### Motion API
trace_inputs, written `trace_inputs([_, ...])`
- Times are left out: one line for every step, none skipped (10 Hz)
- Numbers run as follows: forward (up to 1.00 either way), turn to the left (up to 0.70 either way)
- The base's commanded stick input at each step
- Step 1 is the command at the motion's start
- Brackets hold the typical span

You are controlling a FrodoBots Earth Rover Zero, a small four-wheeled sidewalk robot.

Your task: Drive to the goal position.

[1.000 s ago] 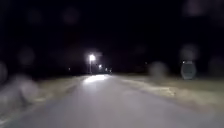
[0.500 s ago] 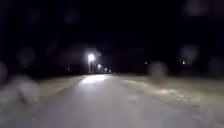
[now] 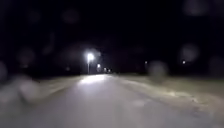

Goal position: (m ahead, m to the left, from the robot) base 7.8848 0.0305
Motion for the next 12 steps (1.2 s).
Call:
trace_inputs([1.0,0.03])
trace_inputs([1.0,0.06])
trace_inputs([1.0,0.16])
trace_inputs([1.0,0.14])
trace_inputs([1.0,0.12])
trace_inputs([1.0,0.1])
trace_inputs([1.0,0.08])
trace_inputs([1.0,0.06])
trace_inputs([1.0,0.05])
trace_inputs([1.0,0.03])
trace_inputs([1.0,0.04])
trace_inputs([1.0,0.05])
